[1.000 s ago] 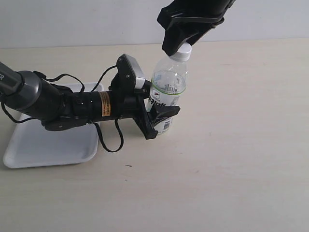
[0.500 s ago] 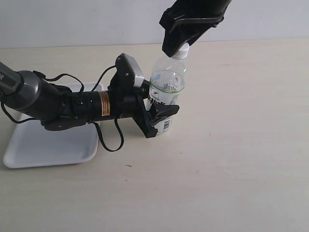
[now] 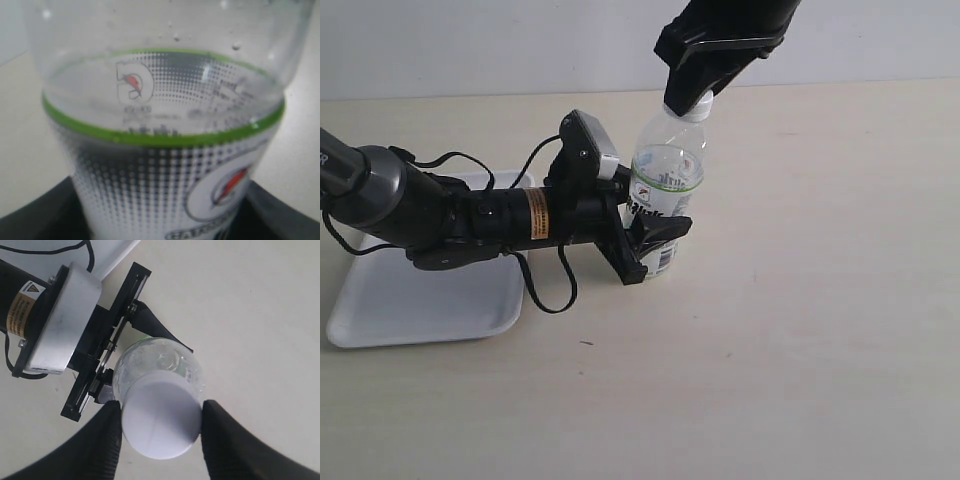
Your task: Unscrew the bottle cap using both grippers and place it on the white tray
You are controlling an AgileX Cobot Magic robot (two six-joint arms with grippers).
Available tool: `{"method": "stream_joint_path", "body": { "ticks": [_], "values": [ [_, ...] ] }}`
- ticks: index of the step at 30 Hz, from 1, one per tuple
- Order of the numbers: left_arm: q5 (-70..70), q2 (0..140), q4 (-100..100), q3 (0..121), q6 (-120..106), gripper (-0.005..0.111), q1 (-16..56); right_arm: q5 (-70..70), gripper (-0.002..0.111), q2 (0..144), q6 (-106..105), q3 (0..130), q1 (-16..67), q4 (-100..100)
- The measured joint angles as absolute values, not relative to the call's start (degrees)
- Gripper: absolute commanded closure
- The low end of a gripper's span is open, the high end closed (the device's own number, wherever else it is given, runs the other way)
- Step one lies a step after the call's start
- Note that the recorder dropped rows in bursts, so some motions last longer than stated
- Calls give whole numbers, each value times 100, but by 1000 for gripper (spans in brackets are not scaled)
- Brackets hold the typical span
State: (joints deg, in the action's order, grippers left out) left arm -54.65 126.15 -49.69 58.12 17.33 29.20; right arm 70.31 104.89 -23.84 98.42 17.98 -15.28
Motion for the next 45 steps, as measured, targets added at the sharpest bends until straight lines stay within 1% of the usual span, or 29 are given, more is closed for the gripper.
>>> {"method": "stream_joint_path", "body": {
  "ticks": [1,4,5,12,24,32,45],
  "values": [
    [-5465,12615,-4969,5812,1733,107,2920,7031,84,10489,-2384,9842,1798,-1528],
    [-5453,12615,-4969,5812,1733,107,2920,7031,105,10489,-2384,9842,1798,-1528],
    [-5453,12615,-4969,5812,1733,107,2920,7031,108,10489,-2384,9842,1798,-1528],
    [-5453,12615,-4969,5812,1733,107,2920,7031,108,10489,-2901,9842,1798,-1528],
    [-5453,12615,-4969,5812,1733,107,2920,7031,108,10489,-5019,9842,1798,-1528],
    [-5453,12615,-4969,5812,1733,107,2920,7031,108,10489,-6003,9842,1798,-1528],
    [-5453,12615,-4990,5812,1755,107,2920,7031,108,10489,-8648,9842,1798,-1515]
  ]
}}
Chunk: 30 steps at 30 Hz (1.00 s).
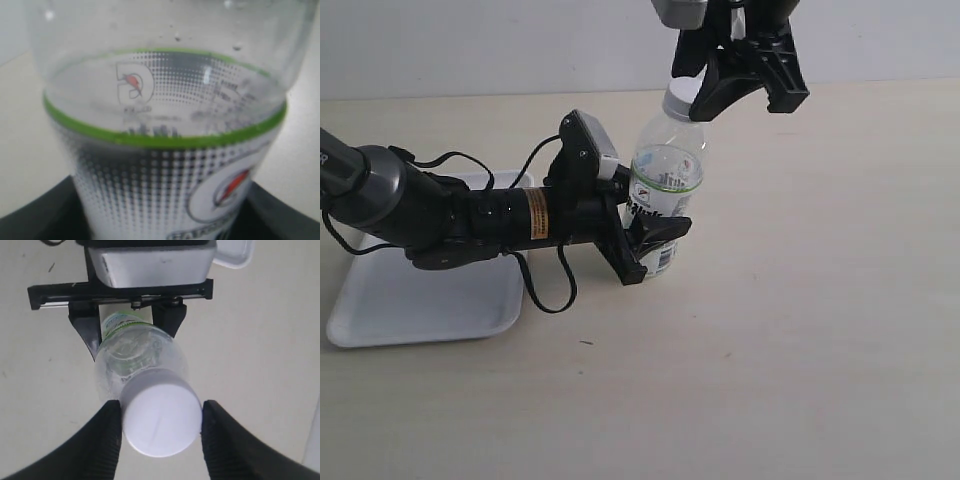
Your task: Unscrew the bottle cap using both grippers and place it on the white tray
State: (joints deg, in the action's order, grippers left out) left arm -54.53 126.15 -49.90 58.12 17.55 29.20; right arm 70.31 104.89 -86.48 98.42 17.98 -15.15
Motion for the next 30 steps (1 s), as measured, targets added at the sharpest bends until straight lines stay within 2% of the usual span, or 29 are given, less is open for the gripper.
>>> {"method": "stream_joint_path", "body": {
  "ticks": [16,24,28,30],
  "values": [
    [-5478,12615,-5001,5821,1815,107,2920,6981,108,10489,-11394,9842,1798,-1505],
    [-5490,12615,-5001,5821,1852,107,2920,6960,108,10489,-11941,9842,1798,-1517],
    [-5490,12615,-5001,5821,1862,107,2920,6939,96,10489,-11983,9842,1798,-1517],
    [-5490,12615,-5001,5821,1862,107,2920,6939,84,10489,-11983,9842,1798,-1517]
  ]
}}
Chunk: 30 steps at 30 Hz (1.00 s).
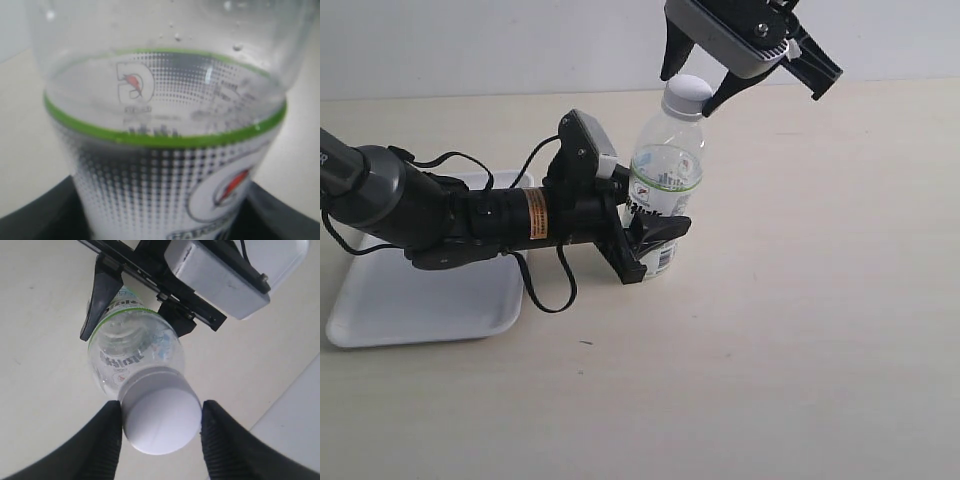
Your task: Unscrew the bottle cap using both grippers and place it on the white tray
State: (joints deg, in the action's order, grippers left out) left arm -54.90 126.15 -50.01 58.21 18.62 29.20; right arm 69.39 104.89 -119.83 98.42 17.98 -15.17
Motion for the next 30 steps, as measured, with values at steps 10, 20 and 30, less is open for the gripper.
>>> {"method": "stream_joint_path", "body": {
  "ticks": [10,20,30],
  "values": [
    [-5490,12615,-5001,5821,1909,107,2920,6962,38,10489,-11615,9842,1798,-1859],
    [-5490,12615,-5001,5821,1890,107,2920,6908,33,10350,-6512,9842,1798,-1781],
    [-5490,12615,-5013,5821,1847,107,2920,6704,33,10336,-4321,9842,1798,-1781]
  ]
}}
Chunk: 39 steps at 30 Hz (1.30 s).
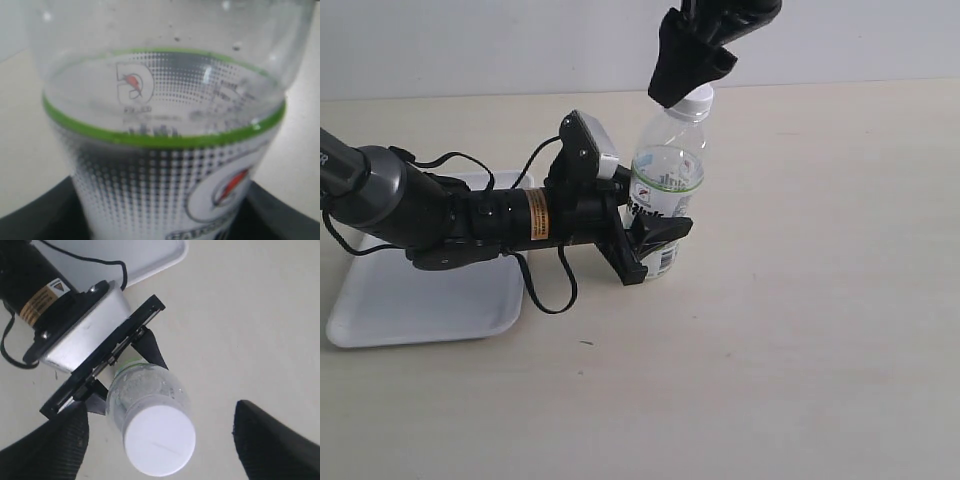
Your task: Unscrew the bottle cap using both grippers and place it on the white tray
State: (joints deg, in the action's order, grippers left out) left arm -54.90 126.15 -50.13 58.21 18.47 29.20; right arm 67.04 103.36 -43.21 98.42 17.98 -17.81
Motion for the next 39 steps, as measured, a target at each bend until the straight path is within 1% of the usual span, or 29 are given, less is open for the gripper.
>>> {"method": "stream_joint_path", "body": {
  "ticks": [3,9,26,29,31,32,34,39],
  "values": [
    [-5490,12615,-5013,5821,1847,107,2920,6694,33,10336,-3652,9842,1798,-1781],
    [-5490,12615,-5013,5821,1847,107,2920,6957,33,10336,-2974,9842,1798,-1781],
    [-5490,12615,-5013,5821,1834,107,2920,7001,33,10529,-2488,9842,1798,-1720],
    [-5490,12615,-5013,5821,1824,107,2920,7001,36,10542,-2475,9842,1798,-1720],
    [-5490,12615,-5013,5821,1824,107,2920,7001,43,10542,-2475,9842,1798,-1720],
    [-5490,12615,-5013,5821,1824,107,2920,7001,49,10542,-2475,9842,1798,-1720],
    [-5490,12615,-5013,5821,1824,107,2920,7001,54,10542,-2421,9842,1798,-1720],
    [-5490,12615,-5013,5821,1824,107,2920,7001,54,10542,-2309,9842,1798,-1716]
  ]
}}
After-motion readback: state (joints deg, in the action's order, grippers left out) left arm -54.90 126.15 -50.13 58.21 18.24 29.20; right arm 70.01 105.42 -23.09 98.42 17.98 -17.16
